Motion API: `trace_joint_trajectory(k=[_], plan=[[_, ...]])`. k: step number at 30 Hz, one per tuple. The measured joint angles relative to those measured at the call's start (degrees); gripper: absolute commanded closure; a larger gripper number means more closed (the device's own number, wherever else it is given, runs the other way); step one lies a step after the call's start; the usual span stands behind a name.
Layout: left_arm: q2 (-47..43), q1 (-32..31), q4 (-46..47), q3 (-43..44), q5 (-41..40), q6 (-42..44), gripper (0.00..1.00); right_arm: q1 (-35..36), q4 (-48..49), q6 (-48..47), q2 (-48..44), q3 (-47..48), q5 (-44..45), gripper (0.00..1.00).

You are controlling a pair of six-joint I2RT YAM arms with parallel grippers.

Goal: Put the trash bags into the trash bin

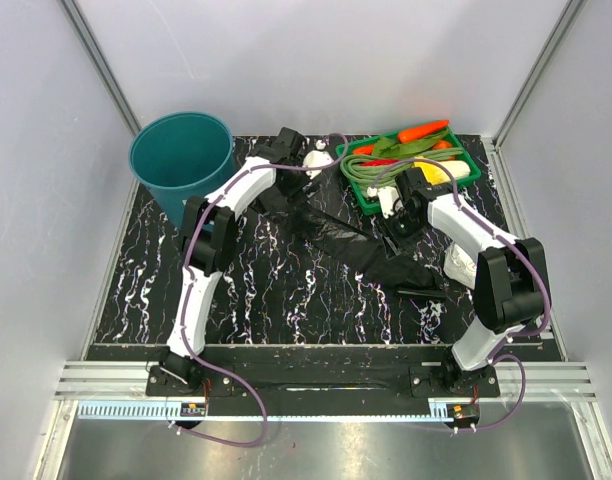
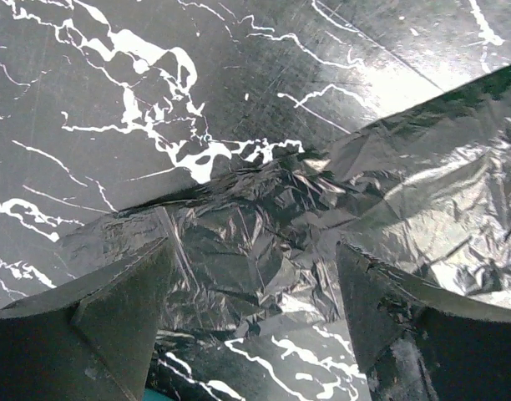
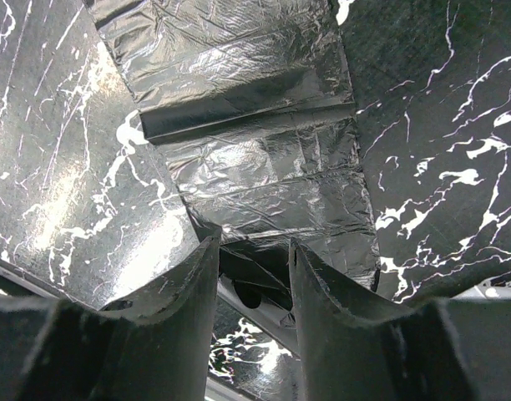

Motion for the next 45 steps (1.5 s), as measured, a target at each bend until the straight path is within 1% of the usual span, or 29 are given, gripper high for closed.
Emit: trace_joint_trajectory(k=[4,13,19,22,27,37,45], plan=[[1.51,0.00,2.67,-0.94,-1.16,-0.13,0.17,0.00,0.35,0.00,-0.42,-1.22,-0.04,0.55],[1.86,-1.18,5.18,-5.42,-4.00,1.31,0.18,0.00,0.50,0.00,-0.63,-2.47,-0.04,0.55],[0.09,-3.61,8.09,-8.94,-8.48,4.26,0.19,0.00,0.57,0.02,-0.79,-2.47,-0.04,0.55],[-1.38,-4.52,8.61,-11.37,-9.14,5.44,0.20,0.00,0.52,0.00,-0.79,-2.45,-0.02,0.55],[-4.20,-5.31,5.66,-15.26,-8.68,6.84,0.23,0.00,0.31,-0.02,-0.79,-2.03,0.04,0.55],[-8.09,-5.53,-7.34,-21.14,-3.98,7.26,0.31,-0.02,0.37,0.00,0.96,0.92,-0.24,0.55],[-10.32,-6.64,-12.09,-25.27,-3.26,8.04,0.34,-0.17,0.37,0.00,3.54,1.55,-1.27,0.55]])
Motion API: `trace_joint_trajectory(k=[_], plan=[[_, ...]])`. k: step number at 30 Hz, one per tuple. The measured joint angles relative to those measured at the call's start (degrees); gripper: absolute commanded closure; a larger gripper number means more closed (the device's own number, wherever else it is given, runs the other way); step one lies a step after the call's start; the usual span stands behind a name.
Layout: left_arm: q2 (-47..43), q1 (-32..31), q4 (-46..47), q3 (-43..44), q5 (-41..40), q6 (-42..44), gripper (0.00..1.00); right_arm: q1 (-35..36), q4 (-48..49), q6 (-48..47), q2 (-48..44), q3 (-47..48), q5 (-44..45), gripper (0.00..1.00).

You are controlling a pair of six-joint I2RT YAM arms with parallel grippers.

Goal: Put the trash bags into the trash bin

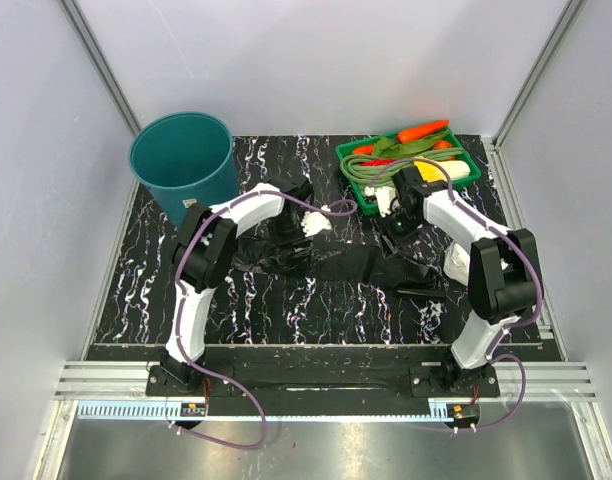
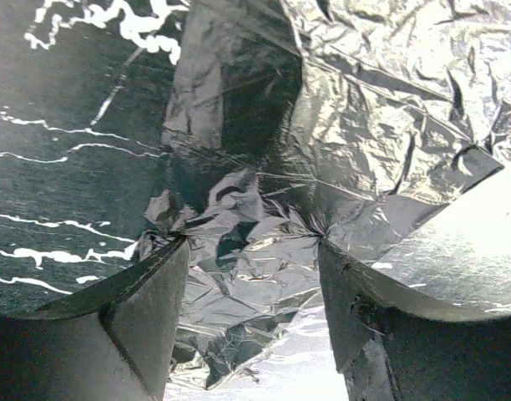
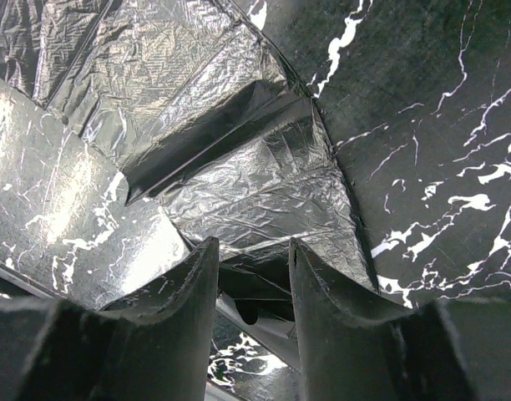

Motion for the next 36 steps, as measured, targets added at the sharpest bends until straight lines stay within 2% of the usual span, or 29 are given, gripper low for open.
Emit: trace_joint_trajectory(k=[9,22,28,36], plan=[[-1.88,-0.48,-4.31,-3.21,2.23,-0.48,0.37,0.00,0.02,-0.02,1.46,1.18,-1.42,0.55],[-6.01,-0.70,-3.41,-10.67,0.61,-0.55,0.43,0.00,0.07,-0.15,2.86,2.03,-1.79,0.54],[-7.89,-0.63,-2.91,-14.01,-0.70,-0.48,0.55,-0.02,-0.15,-0.26,2.89,2.08,-2.47,0.53],[-7.74,-0.33,-6.73,-15.08,-0.33,-0.92,0.77,-0.04,-0.48,-0.50,3.10,2.67,-3.13,0.52]])
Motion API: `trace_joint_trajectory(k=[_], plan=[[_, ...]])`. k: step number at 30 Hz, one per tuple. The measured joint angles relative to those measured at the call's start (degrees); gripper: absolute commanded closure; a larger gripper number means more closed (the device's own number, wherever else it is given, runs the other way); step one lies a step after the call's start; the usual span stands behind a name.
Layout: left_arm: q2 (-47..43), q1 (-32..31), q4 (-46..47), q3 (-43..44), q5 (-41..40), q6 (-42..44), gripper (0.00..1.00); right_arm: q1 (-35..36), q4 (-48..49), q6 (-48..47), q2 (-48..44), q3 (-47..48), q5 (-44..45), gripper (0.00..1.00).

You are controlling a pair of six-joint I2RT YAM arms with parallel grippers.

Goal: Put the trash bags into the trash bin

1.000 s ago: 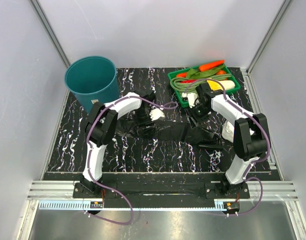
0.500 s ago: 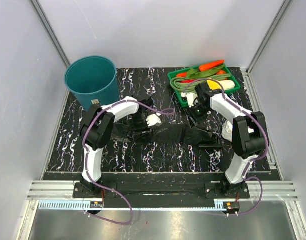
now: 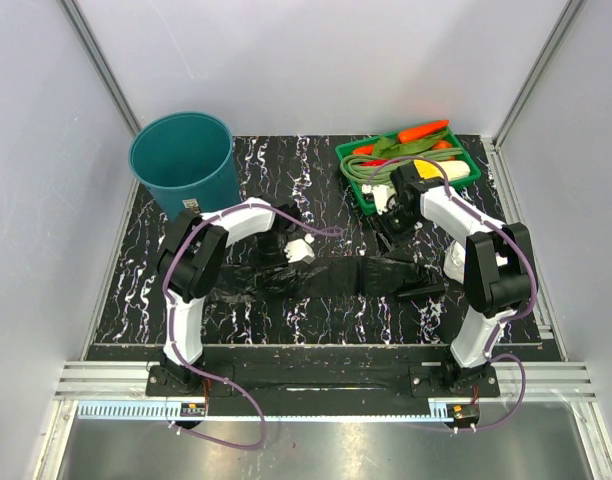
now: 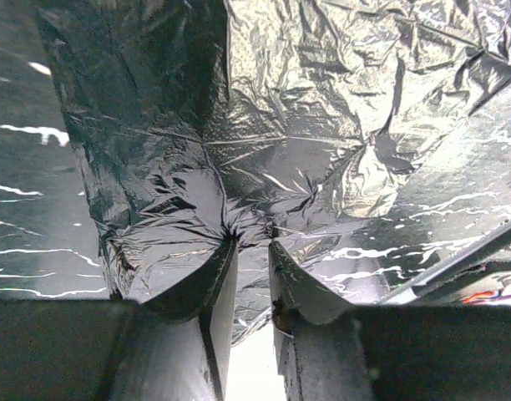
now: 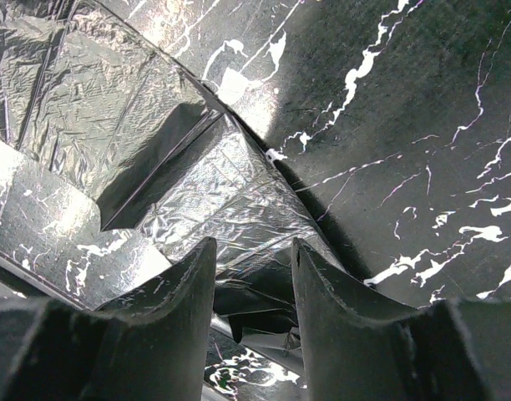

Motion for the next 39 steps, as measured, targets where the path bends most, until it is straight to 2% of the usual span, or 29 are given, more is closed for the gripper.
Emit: trace_joint_trajectory(k=[3,7,15,25,33,34,39], plan=[[0.42,0.00,-1.31,-0.09,-0.11,-0.72,0.85,0.00,-0.02,-0.15,0.00,0.00,-0.13,0.53],[0.52,0.00,-2.23,-0.87,-0.83,-2.21,1.00,0.00,0.00,-0.20,0.02,0.00,-0.17,0.52],[1.07,0.52,-2.80,-1.01,-5.95,-3.80,1.00,0.00,-0.04,-1.01,0.26,0.00,-0.15,0.52],[1.16,6.27,-0.42,0.17,-14.73,-2.08,1.00,-0.04,-1.31,-2.36,1.97,1.01,0.09,0.53],[1.14,8.24,-0.92,0.70,-15.17,-0.46,1.00,-0.42,-2.25,-2.75,2.95,2.21,0.50,0.52],[1.16,8.59,-1.40,1.33,-14.49,-0.31,0.99,-0.44,-2.58,-2.75,3.26,2.51,0.48,0.51],[1.16,9.94,-5.05,10.84,-6.60,0.66,0.73,-0.55,-3.89,-2.97,4.26,3.28,0.26,0.48]])
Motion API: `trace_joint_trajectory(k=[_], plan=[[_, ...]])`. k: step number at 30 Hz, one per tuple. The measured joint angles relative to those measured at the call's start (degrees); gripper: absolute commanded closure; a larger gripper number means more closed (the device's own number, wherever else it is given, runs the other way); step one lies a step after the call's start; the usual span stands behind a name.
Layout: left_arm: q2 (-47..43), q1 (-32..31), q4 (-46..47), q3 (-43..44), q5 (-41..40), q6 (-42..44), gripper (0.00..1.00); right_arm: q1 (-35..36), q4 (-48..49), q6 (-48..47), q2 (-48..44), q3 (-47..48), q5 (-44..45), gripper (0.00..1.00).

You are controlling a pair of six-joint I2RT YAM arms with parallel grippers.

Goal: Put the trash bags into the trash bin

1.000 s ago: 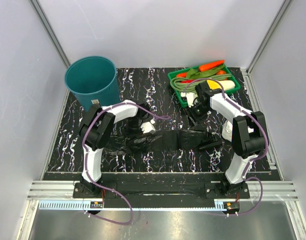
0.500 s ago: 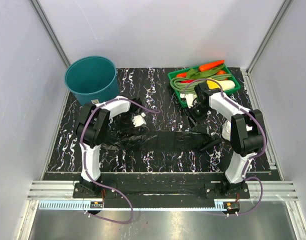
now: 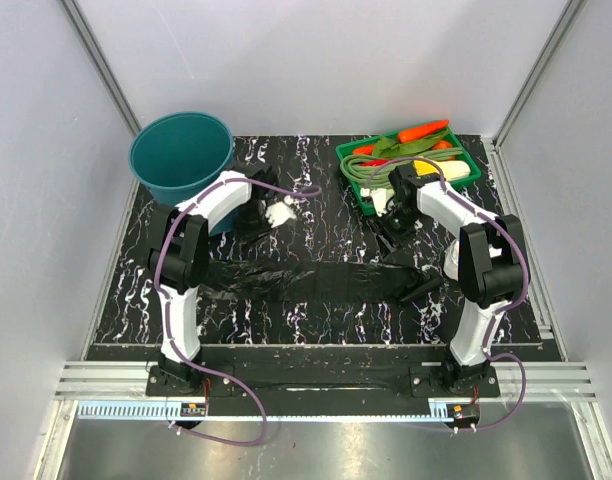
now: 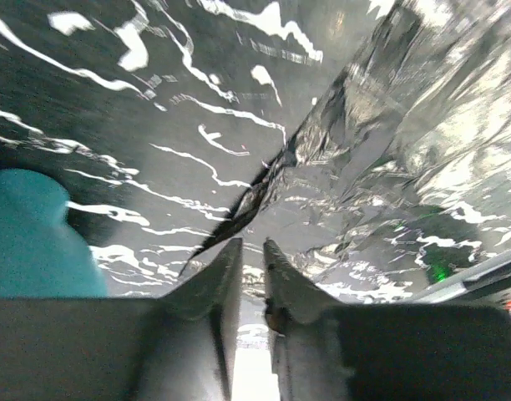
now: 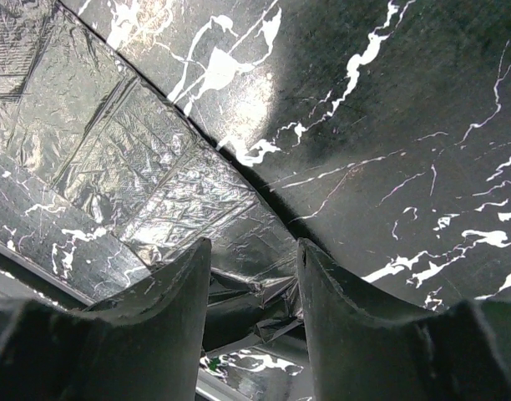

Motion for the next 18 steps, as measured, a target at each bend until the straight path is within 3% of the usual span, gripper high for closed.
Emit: trace_joint_trajectory(k=[3,10,12,14,18], plan=[[0.00,0.02,-0.87,5.60,4.74,0.61,0.61,-0.22,-1.14,-0.79,0.22,0.28,-0.28,0.41],[1.22,-0.39,-1.51,13.73,14.69,0.24,0.55,-1.36,-2.60,-4.55,0.33,0.33,-0.52,0.38],[2.05,-0.68,-1.44,14.58,16.48,0.00,0.54,-1.55,-2.93,-6.01,0.42,0.33,-0.72,0.37],[2.89,-1.01,-1.27,14.84,17.75,-0.26,0.53,-1.68,-3.58,-7.61,0.70,0.37,-1.09,0.29],[4.26,-1.73,-0.66,14.84,19.78,-1.27,0.53,-1.73,-4.13,-10.75,2.23,0.63,-2.23,0.27]])
